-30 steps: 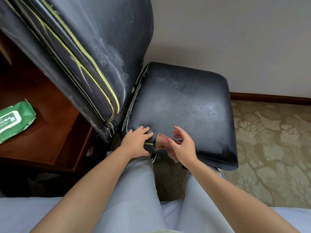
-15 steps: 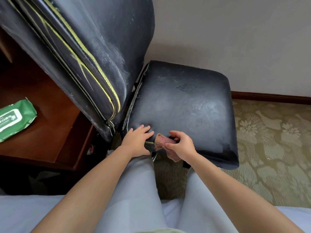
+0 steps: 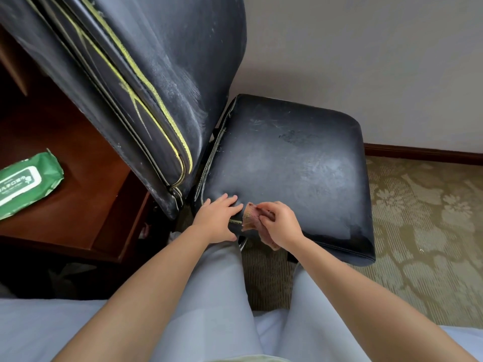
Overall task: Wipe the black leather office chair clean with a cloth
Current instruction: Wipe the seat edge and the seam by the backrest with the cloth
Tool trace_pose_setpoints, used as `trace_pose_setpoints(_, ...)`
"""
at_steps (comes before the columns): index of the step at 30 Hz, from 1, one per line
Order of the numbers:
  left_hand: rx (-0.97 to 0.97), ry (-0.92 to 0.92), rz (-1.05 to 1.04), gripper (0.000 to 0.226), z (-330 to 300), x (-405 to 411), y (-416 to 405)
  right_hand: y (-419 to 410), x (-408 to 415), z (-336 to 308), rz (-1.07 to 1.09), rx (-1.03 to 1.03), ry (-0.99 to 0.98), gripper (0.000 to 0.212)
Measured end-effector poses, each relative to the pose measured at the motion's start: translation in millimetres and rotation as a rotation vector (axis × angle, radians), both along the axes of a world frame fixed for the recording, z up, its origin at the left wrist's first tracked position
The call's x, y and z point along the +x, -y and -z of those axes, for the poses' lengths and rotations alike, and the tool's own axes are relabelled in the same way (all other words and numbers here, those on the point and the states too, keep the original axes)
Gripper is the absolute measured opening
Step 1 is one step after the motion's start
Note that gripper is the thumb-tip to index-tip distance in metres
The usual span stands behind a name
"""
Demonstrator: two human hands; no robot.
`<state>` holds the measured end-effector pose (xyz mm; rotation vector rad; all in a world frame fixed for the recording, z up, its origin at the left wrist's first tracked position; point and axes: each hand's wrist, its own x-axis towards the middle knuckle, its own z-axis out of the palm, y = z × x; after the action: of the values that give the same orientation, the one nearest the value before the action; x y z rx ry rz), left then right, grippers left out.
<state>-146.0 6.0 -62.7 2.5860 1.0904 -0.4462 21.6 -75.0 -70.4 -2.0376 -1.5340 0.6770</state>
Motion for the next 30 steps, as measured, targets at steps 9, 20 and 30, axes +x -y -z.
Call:
trace_pose_setpoints(9,0.003,0.007,0.007,0.088,2,-1,0,14,-1,16,-0.304,0.199,0.351,0.042)
trace_pose_setpoints(20,0.011,-0.005,0.014,0.085,1,-3,-1,12,8,22,-0.633,0.307,0.573,0.042)
trace_pose_setpoints(30,0.002,-0.010,0.027,0.085,0,-4,-3,14,7,23,-0.708,0.348,0.620,0.045)
